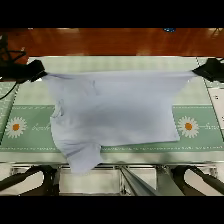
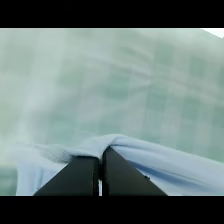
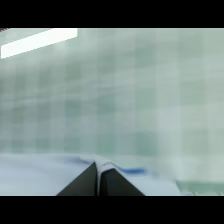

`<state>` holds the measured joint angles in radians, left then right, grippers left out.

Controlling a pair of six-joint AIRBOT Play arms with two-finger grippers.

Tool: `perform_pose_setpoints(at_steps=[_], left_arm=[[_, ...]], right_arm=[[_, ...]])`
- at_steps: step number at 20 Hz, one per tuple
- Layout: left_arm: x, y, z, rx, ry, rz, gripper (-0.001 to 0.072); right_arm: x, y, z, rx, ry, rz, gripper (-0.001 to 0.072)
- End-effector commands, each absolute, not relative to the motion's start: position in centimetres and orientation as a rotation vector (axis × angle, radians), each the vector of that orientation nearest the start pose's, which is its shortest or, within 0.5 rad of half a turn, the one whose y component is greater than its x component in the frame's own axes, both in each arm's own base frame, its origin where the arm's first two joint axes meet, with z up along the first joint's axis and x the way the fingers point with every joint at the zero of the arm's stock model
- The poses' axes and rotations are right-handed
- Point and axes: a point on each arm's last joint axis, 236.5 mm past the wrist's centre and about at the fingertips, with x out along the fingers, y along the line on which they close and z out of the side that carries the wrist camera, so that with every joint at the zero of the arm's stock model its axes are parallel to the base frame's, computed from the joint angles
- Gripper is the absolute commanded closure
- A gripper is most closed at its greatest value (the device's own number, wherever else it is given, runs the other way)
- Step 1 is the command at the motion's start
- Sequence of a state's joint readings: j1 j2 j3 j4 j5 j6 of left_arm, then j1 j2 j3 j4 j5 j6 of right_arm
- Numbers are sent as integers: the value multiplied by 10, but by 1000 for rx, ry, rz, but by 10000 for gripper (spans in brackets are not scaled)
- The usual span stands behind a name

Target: Fold the shirts.

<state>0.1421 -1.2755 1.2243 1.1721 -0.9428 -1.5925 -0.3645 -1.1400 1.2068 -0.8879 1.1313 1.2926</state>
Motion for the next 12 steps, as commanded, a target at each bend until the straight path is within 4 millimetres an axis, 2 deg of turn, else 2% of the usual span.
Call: perform_pose_setpoints(at_steps=[1,3,6,9,12], left_arm=[[529,-16,18,-522,997,-62,687],[555,-26,5,-575,1041,-101,687],[568,-36,-12,-628,1105,-119,687],[561,-38,-17,-628,1145,-126,687],[531,-47,-15,-571,1254,-195,687]], right_arm=[[488,-19,68,664,837,254,689],[514,-22,40,726,876,272,689],[531,-25,12,785,936,270,689],[528,-25,4,778,963,270,689],[507,-14,5,794,1043,341,688]])
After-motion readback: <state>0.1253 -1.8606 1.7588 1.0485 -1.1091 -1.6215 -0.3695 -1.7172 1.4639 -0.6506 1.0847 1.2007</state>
